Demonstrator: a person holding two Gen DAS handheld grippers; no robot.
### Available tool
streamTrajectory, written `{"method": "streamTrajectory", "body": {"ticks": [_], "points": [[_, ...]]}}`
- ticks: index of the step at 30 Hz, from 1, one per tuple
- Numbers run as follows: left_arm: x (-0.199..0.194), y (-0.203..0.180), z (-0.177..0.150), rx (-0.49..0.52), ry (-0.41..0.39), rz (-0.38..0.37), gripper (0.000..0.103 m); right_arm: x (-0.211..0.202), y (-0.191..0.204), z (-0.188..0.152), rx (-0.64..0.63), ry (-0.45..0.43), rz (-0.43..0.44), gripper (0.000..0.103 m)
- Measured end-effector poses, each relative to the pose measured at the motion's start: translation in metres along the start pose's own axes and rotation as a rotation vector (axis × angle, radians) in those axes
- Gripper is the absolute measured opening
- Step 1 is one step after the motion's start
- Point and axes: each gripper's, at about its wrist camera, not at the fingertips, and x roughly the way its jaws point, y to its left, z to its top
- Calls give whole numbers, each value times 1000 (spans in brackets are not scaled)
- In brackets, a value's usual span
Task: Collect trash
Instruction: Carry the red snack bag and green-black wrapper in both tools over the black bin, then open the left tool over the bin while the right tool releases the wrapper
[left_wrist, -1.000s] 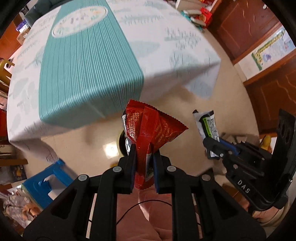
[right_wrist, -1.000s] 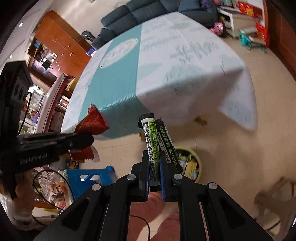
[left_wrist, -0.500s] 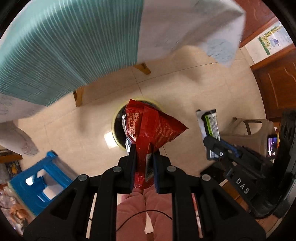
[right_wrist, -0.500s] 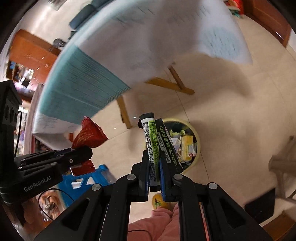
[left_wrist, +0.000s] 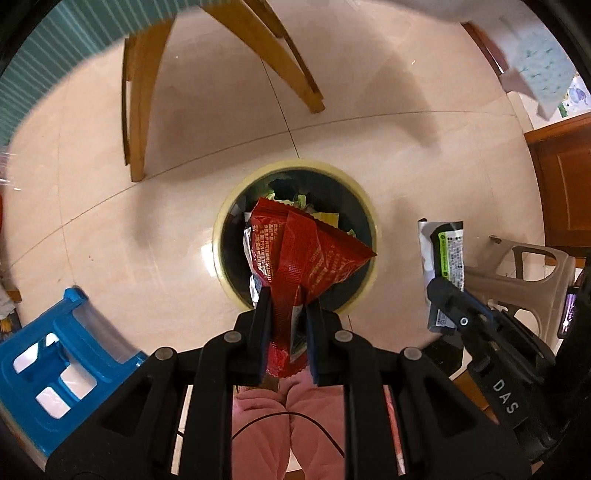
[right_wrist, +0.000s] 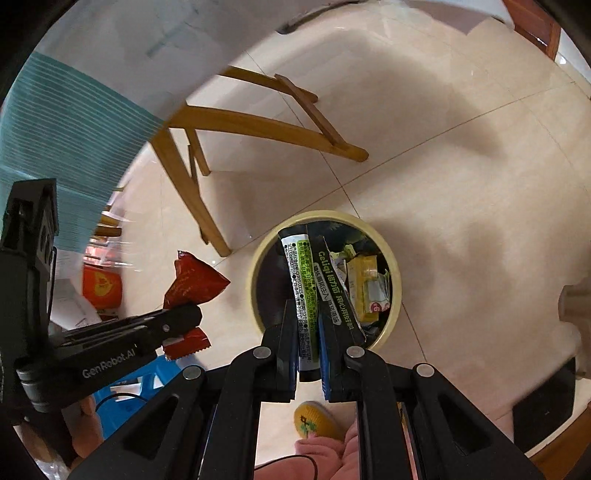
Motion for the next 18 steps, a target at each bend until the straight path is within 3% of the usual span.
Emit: {"method": "streamTrajectory", "body": {"ticks": [8,12,17,18], "points": [[37,2,9,28,4,-11,21,48,-9,-3,0,40,-20,9],[46,5,12,39,5,-7,36,66,-9,-3,-22,58,-18,9],[52,6,13,62,-10,10,45,80,-12,1,-44,60,0,10],[53,8,13,60,-14,12,53,82,-13,3,-45,63,7,10]]}}
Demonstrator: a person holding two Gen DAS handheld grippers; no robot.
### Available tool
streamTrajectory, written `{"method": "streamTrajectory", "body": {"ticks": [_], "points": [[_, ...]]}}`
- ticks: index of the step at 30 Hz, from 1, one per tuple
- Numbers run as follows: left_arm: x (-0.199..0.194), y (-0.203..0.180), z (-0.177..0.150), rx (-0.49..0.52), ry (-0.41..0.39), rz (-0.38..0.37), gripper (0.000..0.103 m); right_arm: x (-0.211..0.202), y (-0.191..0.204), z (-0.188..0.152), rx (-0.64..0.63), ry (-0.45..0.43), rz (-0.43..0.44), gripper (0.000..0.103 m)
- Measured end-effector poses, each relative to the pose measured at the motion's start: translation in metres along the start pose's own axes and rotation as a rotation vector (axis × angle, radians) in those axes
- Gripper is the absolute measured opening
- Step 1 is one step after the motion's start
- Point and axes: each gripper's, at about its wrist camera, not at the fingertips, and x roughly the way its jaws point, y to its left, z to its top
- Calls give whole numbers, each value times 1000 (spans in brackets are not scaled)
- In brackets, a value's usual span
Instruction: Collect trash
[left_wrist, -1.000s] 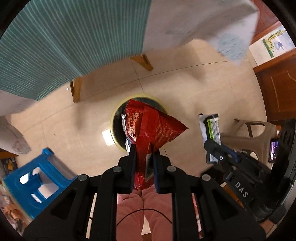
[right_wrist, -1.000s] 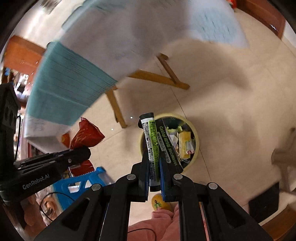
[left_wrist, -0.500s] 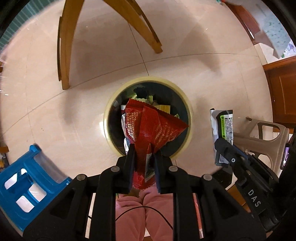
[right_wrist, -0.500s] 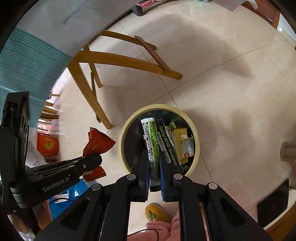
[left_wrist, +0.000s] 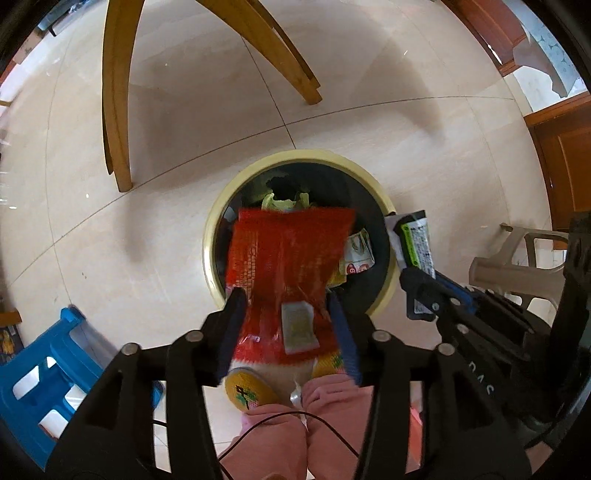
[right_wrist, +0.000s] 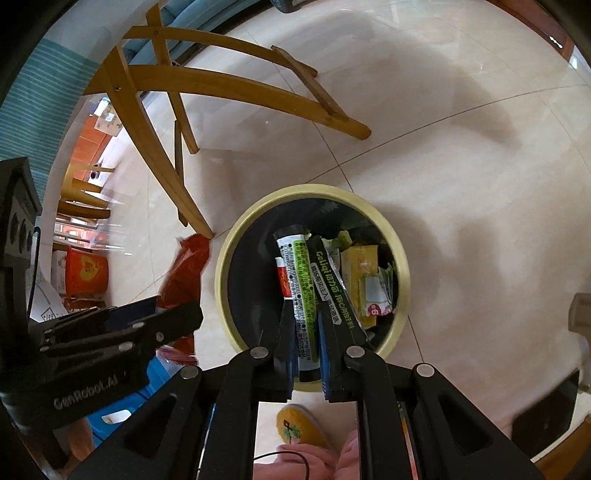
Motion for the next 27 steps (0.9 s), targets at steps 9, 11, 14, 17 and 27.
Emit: {"method": "streamTrajectory", "body": {"ticks": [9,11,14,17,27], "points": [[-22,13,-7,-48,-45,12,82,6,7,13,-23,7,39,38],[-31,15,-9,-52,-60,22,82,6,8,14,-18,7,54,39],[-43,17,-13,-60,-81,35,82,0,8,12,-17,2,60,48],[-55,18,-17,-71,-103,41,82,-8,8,12,-13,-4,68,48],[-126,12,-24,-112,-150,61,82,-73,26,23,-36,-19,70,66]]}}
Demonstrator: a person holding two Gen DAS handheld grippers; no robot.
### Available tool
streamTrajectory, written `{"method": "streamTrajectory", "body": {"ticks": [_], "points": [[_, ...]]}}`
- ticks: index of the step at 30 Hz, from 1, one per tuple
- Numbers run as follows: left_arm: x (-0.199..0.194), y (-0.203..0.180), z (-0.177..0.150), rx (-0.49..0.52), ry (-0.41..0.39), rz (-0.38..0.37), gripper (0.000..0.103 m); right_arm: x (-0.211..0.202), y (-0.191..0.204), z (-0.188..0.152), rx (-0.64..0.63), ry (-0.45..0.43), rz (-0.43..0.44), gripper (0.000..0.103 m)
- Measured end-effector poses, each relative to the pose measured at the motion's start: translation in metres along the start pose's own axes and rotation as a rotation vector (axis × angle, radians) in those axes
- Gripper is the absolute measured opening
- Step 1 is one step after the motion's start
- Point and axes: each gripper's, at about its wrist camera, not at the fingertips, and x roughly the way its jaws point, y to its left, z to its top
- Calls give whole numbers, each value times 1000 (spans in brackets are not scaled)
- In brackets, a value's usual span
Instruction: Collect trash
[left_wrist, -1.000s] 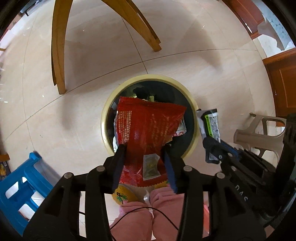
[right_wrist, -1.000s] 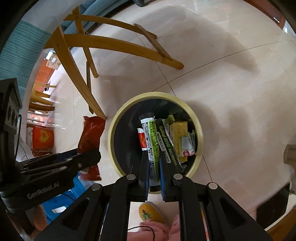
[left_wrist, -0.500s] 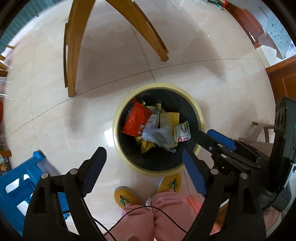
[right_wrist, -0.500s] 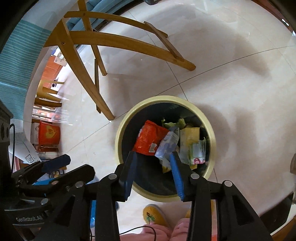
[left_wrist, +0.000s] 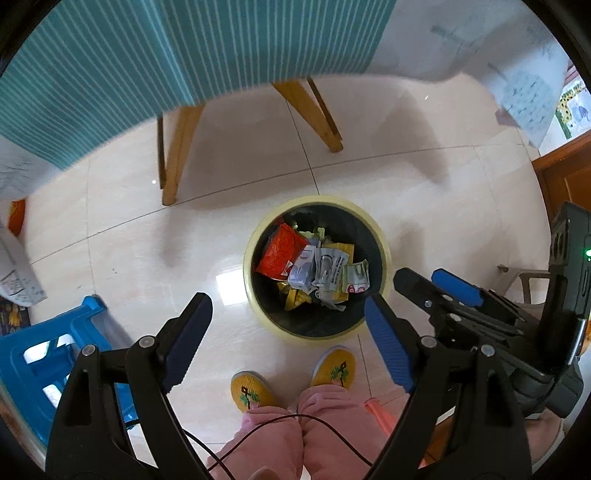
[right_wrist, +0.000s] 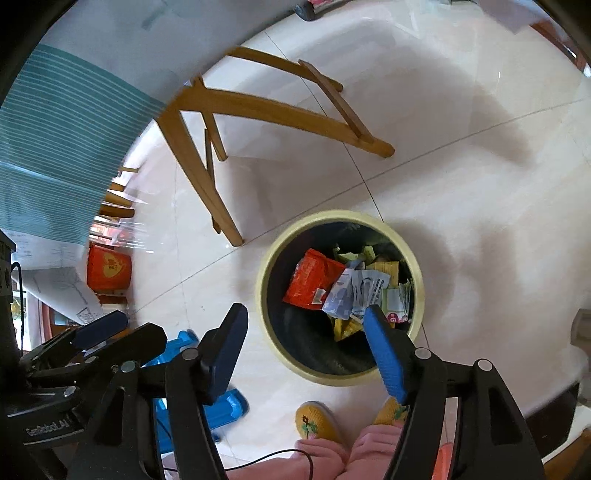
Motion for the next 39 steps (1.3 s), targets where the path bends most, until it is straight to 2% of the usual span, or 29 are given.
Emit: {"method": "streamTrajectory", "body": {"ticks": [10,20,31,39], "points": [[-106,4,10,-31,-63,10,82,-98,53,17,-80,-16,-4,66],[-196,12,16,-64,-121,16,82,-193,97,30,-149,-96,13,66],[-286,9,14,-82,-232,6,82,-299,159,32,-260,-182,13,66],[-354,22,12,-128,-322,11,82,-359,202,26,-323,-234,20,66]]}}
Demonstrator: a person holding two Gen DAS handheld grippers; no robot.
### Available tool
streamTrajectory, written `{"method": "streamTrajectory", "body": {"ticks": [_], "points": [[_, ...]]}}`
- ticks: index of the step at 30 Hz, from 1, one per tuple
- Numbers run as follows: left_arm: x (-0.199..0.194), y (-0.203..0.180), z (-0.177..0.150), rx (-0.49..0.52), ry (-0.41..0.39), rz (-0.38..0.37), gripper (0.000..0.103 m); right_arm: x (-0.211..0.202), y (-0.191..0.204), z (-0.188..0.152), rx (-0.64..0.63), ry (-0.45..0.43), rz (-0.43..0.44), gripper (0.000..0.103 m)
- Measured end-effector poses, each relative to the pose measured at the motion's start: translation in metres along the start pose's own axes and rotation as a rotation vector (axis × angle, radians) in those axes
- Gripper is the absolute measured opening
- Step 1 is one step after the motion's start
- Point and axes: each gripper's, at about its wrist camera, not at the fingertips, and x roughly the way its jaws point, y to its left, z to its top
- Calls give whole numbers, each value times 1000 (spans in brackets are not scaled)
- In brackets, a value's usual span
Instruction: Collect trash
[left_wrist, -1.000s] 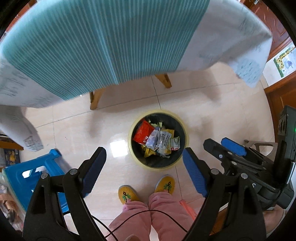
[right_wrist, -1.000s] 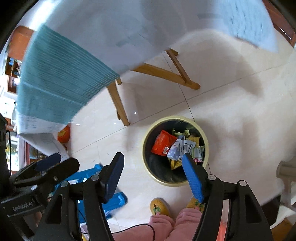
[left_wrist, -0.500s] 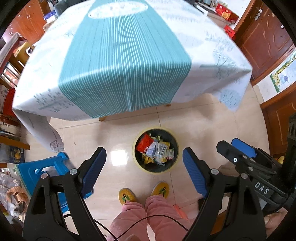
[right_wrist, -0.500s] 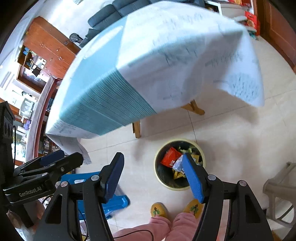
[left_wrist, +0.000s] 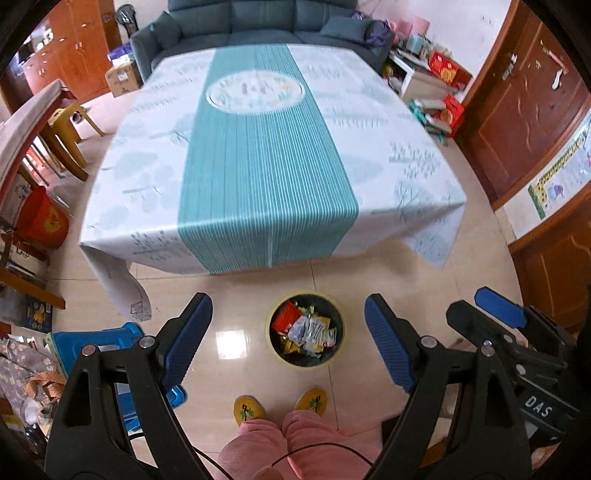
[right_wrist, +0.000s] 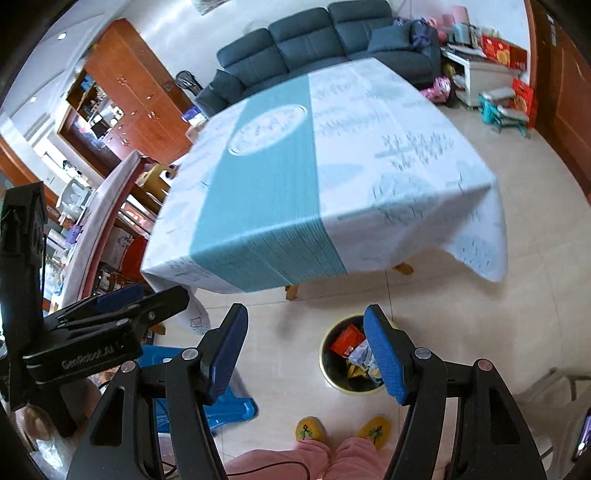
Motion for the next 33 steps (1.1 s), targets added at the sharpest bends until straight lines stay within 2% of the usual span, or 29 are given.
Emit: {"method": "streamTrajectory", "body": {"ticks": [7,12,19,33], "points": [[-36,2,10,-25,-84,30,82,-36,22,16,-40,-52,1,66],[-45,-5,9,-26,-119,47,82,-42,31,19,-75,-69,-23,66],[-37,-19,2,-7,-123,86,82,-31,30,20,-95,-68,-43,66],[-29,-16,3,-25,-124,122,82,-21,27,22,-110,-65,-59,66]]}}
